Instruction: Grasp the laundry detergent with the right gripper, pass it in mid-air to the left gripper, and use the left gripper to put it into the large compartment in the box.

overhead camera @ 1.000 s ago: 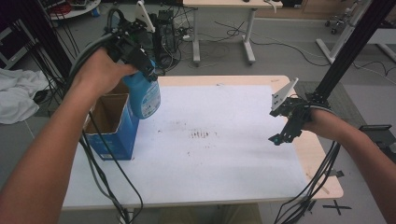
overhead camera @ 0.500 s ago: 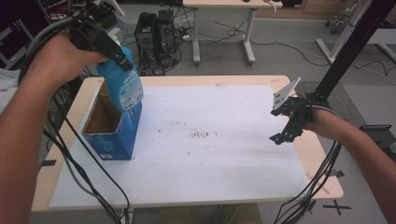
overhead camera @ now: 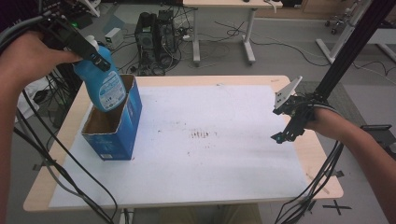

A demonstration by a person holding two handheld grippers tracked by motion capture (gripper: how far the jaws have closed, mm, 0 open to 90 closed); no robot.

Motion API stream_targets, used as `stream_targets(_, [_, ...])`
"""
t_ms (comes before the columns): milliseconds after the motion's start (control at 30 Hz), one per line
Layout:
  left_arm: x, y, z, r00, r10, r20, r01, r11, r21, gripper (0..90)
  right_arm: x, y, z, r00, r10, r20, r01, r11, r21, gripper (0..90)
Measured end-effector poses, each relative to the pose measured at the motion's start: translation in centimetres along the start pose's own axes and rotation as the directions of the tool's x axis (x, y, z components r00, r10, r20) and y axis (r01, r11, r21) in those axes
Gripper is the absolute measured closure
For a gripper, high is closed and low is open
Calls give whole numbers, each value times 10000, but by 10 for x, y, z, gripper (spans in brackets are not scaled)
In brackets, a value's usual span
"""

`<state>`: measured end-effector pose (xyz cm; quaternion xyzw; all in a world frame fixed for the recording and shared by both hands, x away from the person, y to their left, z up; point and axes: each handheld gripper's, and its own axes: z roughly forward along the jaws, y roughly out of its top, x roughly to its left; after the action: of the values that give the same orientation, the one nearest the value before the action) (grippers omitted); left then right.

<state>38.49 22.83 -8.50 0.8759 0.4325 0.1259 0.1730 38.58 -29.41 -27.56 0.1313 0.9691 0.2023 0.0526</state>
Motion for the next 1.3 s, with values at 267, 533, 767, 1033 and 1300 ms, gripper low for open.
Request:
stream_targets(267, [9, -11, 14, 9999, 167, -32, -167, 9997, 161, 380, 1, 1, 0, 9999, 58, 124, -59, 10000, 58, 6])
stream_targets(533, [18, -25, 37, 9999, 152, 36, -153, 9996, 218, 380, 2, 0, -1, 9999, 42, 148, -44, 9999, 149, 7])
stream_targets(767, [22, -41, 75, 9995, 256, 179, -265, 9982, 535, 380, 4, 0, 0, 9999, 127, 93, -128, 9998, 145, 6])
stream_targets(1033, [27, -60, 111, 9986, 293, 429, -311, 9987, 406, 380, 5, -1, 3, 9997, 98, 237, -102, 9998, 149, 7])
stream_targets(1300, [30, -72, 138, 9976, 332, 611, -364, 9980, 511, 380, 7, 1, 7, 9997, 164, 163, -167, 9996, 214, 7])
